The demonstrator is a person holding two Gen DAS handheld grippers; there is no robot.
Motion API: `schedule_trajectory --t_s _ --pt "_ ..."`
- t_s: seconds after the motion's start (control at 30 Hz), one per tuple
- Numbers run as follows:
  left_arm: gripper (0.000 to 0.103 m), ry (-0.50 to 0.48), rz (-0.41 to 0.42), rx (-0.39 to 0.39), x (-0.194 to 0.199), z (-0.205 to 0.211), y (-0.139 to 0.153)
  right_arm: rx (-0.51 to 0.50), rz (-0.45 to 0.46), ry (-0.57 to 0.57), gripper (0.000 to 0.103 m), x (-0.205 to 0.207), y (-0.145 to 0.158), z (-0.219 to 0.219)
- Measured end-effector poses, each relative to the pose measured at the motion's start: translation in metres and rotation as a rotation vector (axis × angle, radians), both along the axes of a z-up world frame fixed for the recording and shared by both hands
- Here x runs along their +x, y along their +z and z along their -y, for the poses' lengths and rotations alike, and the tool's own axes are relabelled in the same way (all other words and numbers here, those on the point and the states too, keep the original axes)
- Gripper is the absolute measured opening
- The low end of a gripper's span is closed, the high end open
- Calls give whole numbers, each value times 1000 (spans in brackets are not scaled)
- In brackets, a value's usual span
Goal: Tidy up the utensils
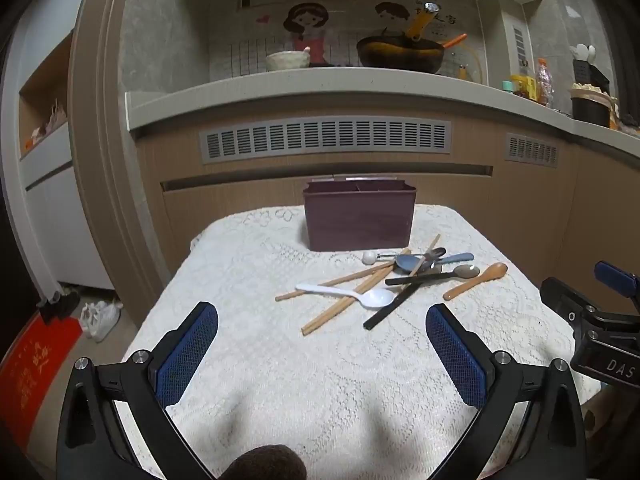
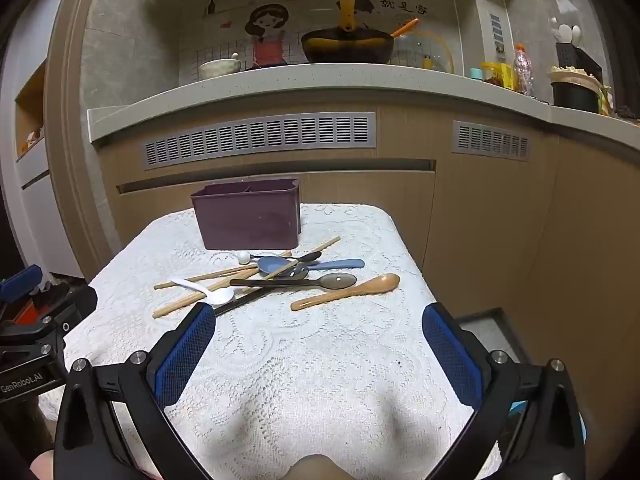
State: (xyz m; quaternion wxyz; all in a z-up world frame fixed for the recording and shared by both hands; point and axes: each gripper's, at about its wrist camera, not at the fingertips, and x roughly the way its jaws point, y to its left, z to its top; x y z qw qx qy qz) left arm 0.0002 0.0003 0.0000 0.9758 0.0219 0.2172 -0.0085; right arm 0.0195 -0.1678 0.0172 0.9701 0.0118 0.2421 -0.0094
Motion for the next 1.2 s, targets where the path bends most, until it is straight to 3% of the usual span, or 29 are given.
schedule_trajectory --t_s 0.13,0.33,0.77,1.2 --pt "103 -6 11 9 -4 4 0 -29 -17 12 103 7 -2 -4" --pt "103 -3 12 21 -8 9 -31 -47 -10 26 103 0 0 -10" --pt "103 -4 -68 -4 2 8 -21 -31 -50 31 103 8 -10 -8" --pt "103 -14 -88 -2 2 7 -16 -31 -52 30 103 9 -11 -9"
